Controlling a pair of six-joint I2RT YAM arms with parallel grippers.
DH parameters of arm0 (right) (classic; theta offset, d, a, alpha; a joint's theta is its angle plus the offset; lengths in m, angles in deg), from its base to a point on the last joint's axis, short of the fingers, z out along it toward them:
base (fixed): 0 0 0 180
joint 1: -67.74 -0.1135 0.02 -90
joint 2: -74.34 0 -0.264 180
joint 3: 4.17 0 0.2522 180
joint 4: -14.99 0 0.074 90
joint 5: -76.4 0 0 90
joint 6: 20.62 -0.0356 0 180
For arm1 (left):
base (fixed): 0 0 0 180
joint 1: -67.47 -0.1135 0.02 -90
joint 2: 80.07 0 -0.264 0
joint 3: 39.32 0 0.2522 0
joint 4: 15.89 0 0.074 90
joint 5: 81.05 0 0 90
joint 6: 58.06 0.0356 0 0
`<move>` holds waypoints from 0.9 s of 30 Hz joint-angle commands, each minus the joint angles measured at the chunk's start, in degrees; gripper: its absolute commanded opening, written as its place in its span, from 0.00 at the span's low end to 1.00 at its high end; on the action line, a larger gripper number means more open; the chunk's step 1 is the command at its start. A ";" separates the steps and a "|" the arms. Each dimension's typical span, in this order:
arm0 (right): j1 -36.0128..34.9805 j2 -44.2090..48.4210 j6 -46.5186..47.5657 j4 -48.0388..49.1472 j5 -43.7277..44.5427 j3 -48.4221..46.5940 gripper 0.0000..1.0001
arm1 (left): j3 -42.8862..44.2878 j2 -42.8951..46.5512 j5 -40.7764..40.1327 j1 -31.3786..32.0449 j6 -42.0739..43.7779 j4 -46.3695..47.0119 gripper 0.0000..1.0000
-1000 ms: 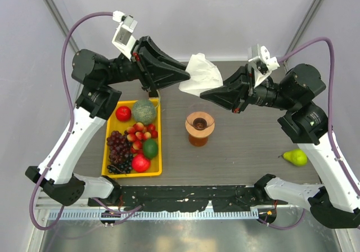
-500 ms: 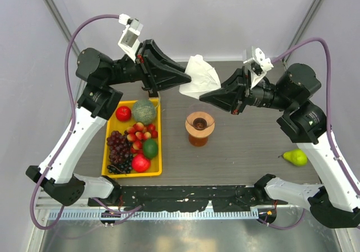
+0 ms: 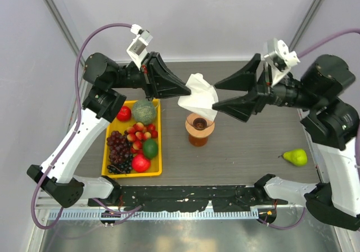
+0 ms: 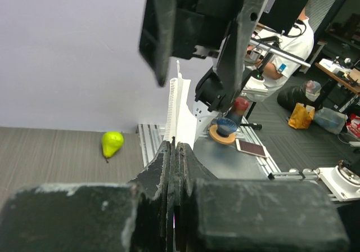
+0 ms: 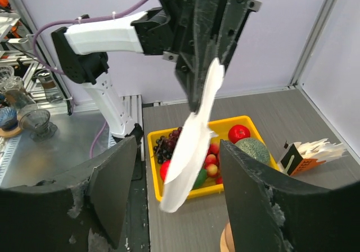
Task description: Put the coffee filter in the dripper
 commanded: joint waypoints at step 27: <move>0.63 2.61 2.48 -1.15 2.33 4.67 0.32 | 1.39 0.50 4.35 0.71 -2.23 3.91 0.00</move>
